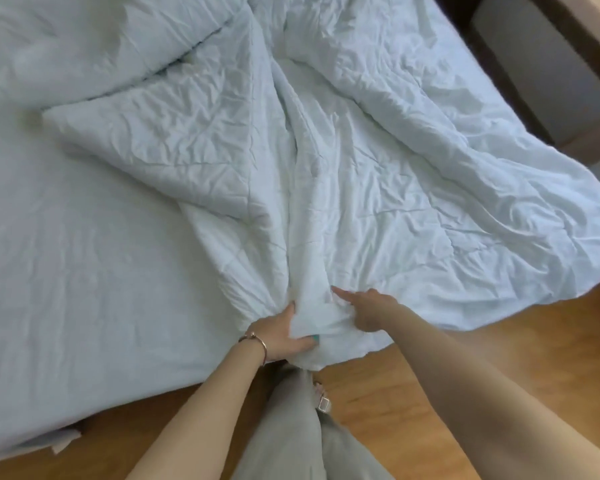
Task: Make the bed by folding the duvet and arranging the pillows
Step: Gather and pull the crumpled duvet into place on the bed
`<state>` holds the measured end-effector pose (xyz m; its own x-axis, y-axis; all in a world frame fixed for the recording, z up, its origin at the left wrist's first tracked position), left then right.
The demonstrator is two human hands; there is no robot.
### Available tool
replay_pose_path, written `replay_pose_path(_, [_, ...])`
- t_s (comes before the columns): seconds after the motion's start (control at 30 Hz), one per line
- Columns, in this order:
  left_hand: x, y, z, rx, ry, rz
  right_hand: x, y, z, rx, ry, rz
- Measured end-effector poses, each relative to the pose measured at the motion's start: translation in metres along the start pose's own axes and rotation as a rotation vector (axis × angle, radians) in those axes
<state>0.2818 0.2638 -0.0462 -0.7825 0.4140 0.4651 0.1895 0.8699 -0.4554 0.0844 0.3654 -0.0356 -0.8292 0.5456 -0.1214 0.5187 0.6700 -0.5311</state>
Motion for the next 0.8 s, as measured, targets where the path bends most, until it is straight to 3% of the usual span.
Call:
replay_pose_path(0.07, [-0.013, 0.016, -0.011, -0.068, 0.019, -0.31, -0.014, 0.011, -0.006, -0.043, -0.002, 0.145])
replay_pose_path(0.13, [-0.027, 0.014, -0.015, -0.009, 0.007, -0.41, -0.035, 0.014, -0.01, 0.008, -0.05, 0.263])
replay_pose_path(0.27, [-0.058, -0.027, -0.016, 0.342, 0.023, -0.111, -0.094, 0.001, -0.006, 0.13, -0.178, 0.328])
replay_pose_path(0.33, [-0.075, -0.053, -0.018, 0.427, 0.007, -0.061, -0.128, -0.007, -0.001, 0.171, -0.227, 0.336])
replay_pose_path(0.53, [-0.129, -0.131, 0.008, 0.415, 0.012, 0.035, -0.21, -0.033, 0.033, 0.359, -0.244, 0.395])
replay_pose_path(0.73, [-0.175, -0.175, 0.054, 0.406, 0.224, 0.303, -0.266, -0.038, 0.09, 0.317, 0.099, 0.451])
replay_pose_path(0.8, [-0.188, -0.186, 0.07, 0.416, 0.269, 0.423, -0.277, -0.038, 0.107, 0.412, 0.167, 0.328])
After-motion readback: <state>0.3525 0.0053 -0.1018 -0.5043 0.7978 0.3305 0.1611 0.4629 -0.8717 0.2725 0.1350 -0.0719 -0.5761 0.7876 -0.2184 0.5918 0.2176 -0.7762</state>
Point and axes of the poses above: each hand's wrist, its own z-axis towards the middle knuckle, its own y-axis out of the palm, x = y × z, the point moved 1 cm from there along z, towards the middle knuckle
